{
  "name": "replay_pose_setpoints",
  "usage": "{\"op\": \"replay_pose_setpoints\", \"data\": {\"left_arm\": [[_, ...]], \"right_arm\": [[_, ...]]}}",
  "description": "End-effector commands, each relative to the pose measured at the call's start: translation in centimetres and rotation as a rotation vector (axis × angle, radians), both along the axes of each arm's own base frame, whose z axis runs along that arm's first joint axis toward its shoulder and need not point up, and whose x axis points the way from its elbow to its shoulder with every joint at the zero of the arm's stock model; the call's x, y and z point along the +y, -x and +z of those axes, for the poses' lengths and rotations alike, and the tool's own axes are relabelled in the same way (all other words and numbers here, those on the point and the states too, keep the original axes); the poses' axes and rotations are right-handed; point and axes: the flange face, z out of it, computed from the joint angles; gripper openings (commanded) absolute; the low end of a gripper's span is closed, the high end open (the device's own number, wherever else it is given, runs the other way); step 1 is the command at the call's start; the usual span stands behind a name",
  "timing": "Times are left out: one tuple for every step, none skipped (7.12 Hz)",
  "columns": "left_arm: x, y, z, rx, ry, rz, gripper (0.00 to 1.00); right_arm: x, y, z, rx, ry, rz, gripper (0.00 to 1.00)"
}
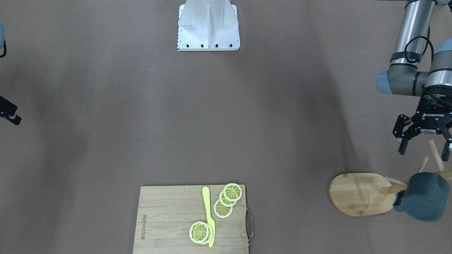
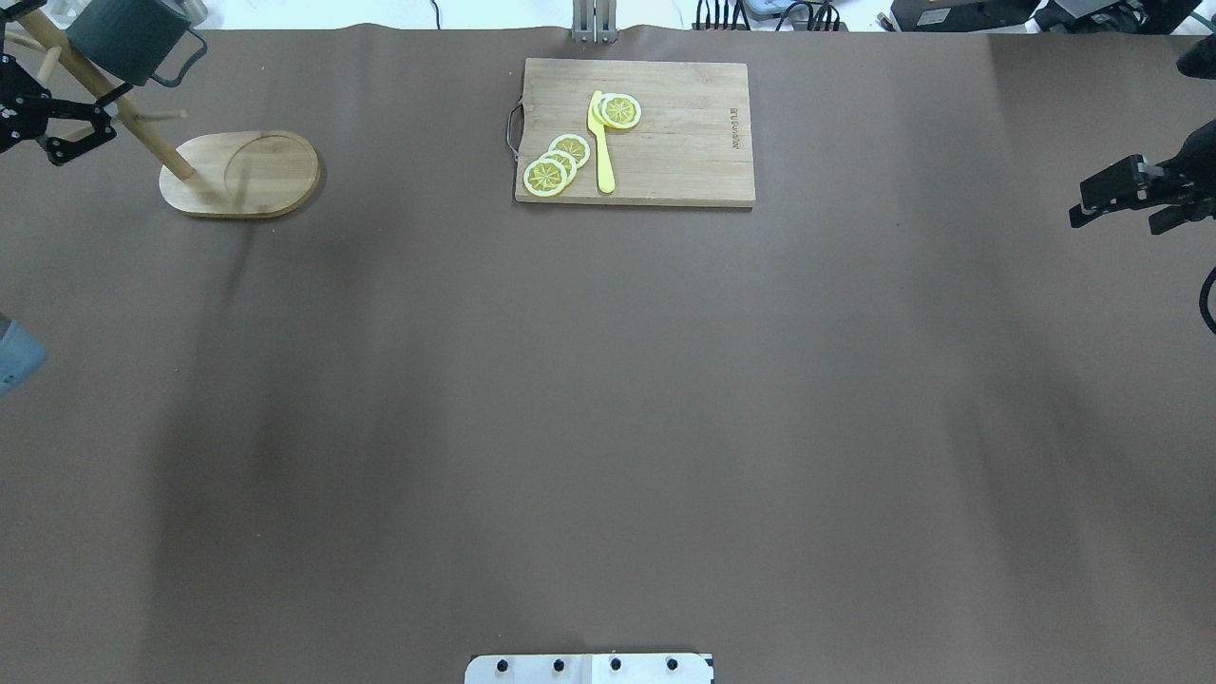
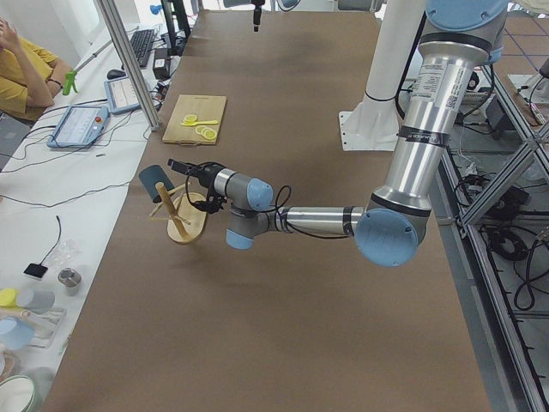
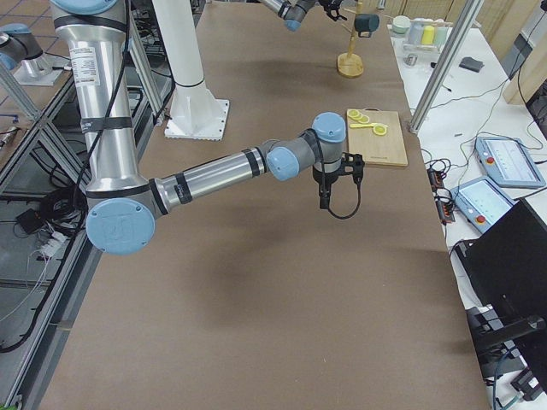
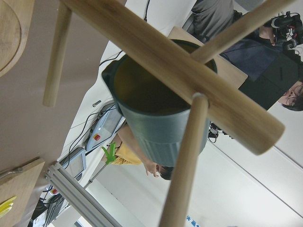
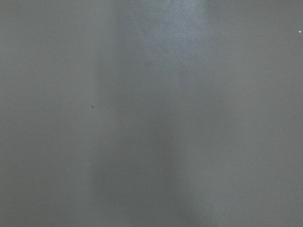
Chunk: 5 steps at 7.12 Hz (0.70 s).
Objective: Hang cup on storage rack
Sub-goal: 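Hook the mug handle onto a peg of the wooden stand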
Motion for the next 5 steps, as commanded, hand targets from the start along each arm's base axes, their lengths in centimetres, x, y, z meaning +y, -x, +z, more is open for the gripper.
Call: {"op": "replay_pose_setpoints", "data": {"left_arm": [[5.0, 2.3, 1.3, -0.070, -0.084, 0.033, 0.98], [6.9, 2.8, 1.9, -0.266, -0.215, 0.024, 0.98], [8.5, 3.5, 3.2, -0.447, -0.304, -0.011, 0.98], [9.6, 4.1, 4.7, -0.607, -0.370, -0.043, 0.98], [10.6, 4.8, 6.2, -0.819, -0.468, -0.079, 0.98]], "right_arm": [[0.0, 0.0, 0.1, 0.002, -0.002, -0.002, 1.00], [0.1, -0.1, 0.4, 0.005, 0.001, -0.005, 1.00], [0.2, -0.2, 0.5, 0.005, 0.002, -0.004, 1.00], [0.2, -0.2, 0.6, 0.007, 0.003, -0.003, 1.00], [0.2, -0.3, 0.8, 0.021, -0.003, 0.004, 1.00]]}}
